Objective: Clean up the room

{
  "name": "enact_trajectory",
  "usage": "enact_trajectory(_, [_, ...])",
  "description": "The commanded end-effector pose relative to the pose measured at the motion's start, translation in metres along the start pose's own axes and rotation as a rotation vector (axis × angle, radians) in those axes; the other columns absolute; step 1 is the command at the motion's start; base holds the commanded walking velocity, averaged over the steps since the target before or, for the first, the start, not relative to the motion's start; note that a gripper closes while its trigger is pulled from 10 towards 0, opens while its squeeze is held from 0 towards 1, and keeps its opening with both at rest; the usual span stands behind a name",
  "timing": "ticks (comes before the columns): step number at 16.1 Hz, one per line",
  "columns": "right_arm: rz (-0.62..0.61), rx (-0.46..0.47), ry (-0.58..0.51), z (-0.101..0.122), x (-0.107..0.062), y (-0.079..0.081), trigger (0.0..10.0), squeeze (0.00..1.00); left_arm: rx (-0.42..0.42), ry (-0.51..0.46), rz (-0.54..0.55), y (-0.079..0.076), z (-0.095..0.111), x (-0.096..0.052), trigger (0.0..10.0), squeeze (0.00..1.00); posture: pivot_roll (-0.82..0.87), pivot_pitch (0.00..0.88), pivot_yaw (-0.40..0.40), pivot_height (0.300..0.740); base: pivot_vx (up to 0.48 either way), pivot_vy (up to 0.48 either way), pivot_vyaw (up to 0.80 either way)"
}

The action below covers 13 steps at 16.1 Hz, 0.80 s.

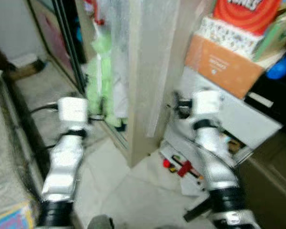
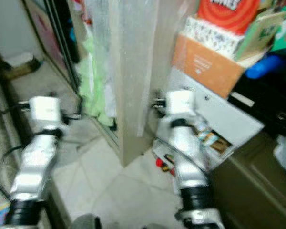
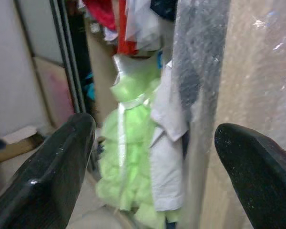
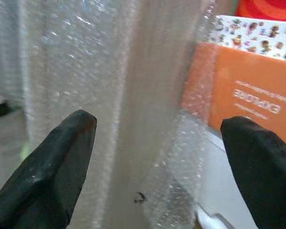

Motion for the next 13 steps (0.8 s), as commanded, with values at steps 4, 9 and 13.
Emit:
enact_trajectory(4, [-0.035,-0.013,0.000,-0.002,0.000,-0.014,10.0,0.00,-0.030,-0.009,-0.012,-0.009,0.001,0.001,10.0,0.00,0.02,0.000,-0.045,0.740,0.000,0.000,0.00])
enact_trajectory(9, [-0.010,-0.027,-0.024,0.001,0.002,-0.010,10.0,0.00,-0.016,0.000,0.017,-0.006,-0.001,0.001,10.0,0.00,0.03,0.000,-0.051,0.740,0.000,0.000,0.64])
enact_trajectory(13, [0.003,-0.019,-0.033,0.003,0.006,-0.007,10.0,0.00,0.020,0.061,-0.062,-0.011,-0.011,-0.001,10.0,0.00,0.04,0.000,-0.051,0.740,0.000,0.000,0.80])
Point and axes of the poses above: a point about 5 cm out from each wrist's last joint towards the gripper, its own x axis pointing out of the wrist towards the gripper, its own z axis along the axis of the wrist's last joint, y = z × x, the point moved 4 cm from there along x, pointing out of the wrist towards the gripper, and after that the axes turned 15 degrees about -x, right-handed, at the moved point
